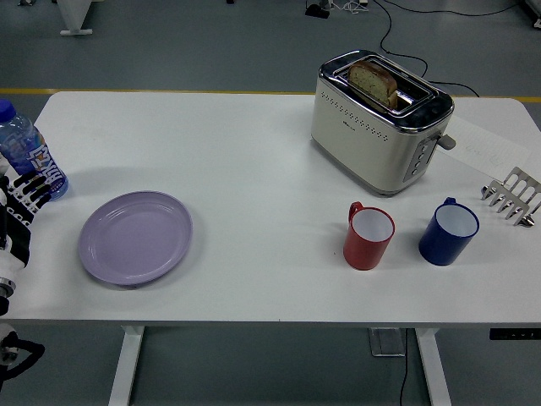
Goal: Push plate across desktop
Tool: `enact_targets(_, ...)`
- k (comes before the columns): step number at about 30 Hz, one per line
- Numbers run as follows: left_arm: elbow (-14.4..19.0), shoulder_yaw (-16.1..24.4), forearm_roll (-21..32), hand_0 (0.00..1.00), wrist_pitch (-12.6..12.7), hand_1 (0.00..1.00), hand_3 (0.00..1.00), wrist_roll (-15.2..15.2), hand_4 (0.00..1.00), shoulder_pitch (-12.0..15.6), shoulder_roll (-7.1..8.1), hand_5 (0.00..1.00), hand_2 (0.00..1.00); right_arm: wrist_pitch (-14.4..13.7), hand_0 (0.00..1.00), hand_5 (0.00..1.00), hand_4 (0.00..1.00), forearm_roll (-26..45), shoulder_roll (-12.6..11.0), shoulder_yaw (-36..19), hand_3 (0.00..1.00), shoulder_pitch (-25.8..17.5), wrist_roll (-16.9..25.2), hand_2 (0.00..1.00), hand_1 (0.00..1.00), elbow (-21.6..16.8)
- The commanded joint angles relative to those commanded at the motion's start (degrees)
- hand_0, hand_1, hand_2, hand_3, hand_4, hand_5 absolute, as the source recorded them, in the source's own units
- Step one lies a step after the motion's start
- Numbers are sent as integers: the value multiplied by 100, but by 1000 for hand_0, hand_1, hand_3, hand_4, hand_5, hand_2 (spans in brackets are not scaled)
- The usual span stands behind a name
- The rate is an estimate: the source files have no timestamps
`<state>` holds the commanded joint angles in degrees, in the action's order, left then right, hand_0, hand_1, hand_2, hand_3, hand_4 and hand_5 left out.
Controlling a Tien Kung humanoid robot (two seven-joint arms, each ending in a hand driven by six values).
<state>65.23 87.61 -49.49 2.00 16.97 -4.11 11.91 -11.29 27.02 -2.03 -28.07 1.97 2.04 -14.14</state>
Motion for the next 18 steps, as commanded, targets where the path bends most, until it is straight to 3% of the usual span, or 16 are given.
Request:
enact_targets(10, -41, -140, 5, 760, -44, 748, 656, 24, 519, -13, 38, 998, 711, -81, 595, 552, 371, -42, 82, -151, 619, -27, -97, 668, 553, -20)
enact_targets(18, -265, -169, 23, 760, -64, 750, 656, 103, 520, -108, 47, 998, 711, -151, 596, 516, 385, -180, 112, -243, 618, -42, -181, 669, 555, -42)
